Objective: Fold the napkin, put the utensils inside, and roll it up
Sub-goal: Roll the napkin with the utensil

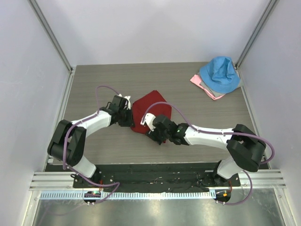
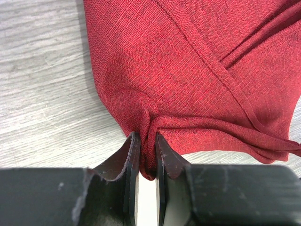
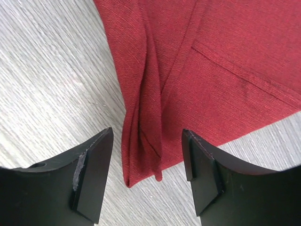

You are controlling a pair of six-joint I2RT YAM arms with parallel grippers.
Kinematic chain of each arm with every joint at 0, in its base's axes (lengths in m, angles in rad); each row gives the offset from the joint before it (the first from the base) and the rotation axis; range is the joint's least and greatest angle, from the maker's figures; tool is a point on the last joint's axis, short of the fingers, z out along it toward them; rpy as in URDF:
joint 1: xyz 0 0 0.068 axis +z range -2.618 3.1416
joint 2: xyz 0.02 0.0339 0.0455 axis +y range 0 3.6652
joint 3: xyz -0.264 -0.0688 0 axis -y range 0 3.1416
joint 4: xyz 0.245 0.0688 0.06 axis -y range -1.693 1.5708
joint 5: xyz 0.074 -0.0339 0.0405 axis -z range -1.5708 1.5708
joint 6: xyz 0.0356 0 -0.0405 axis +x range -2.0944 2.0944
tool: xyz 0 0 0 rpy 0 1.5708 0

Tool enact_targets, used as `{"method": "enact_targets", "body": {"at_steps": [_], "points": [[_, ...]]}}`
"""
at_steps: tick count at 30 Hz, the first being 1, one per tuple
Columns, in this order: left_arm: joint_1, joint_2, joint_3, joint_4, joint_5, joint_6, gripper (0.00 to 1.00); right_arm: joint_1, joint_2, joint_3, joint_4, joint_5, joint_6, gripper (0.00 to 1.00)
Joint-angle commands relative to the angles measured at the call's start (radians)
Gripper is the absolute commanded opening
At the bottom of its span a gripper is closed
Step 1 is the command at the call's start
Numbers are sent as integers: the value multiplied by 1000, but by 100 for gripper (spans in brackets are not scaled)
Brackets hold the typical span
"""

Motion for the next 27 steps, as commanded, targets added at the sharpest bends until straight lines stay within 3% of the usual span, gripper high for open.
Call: {"method": "enact_targets", "body": {"at_steps": [1,12,17,19,20,23,27], "points": [[4,-1,29,-54,2,-3,0,15,18,4,45,49,-30,65],[4,-7,39,-66,-8,-5,0,22,91,3,25,78,-15,63],[4,-11,45,-75,-18,-2,0,19,148,41,-44,141,8,54],[4,-8,49,-78,-27,6,0,15,163,59,-85,92,5,46],[4,-4,57,-89,-31,6,0,15,167,69,-102,17,4,38],[4,-1,69,-100,-41,12,0,10,183,101,-156,-83,5,29],[4,-10,71,-126,-74,20,0,-27,220,190,-257,-375,15,15]]}}
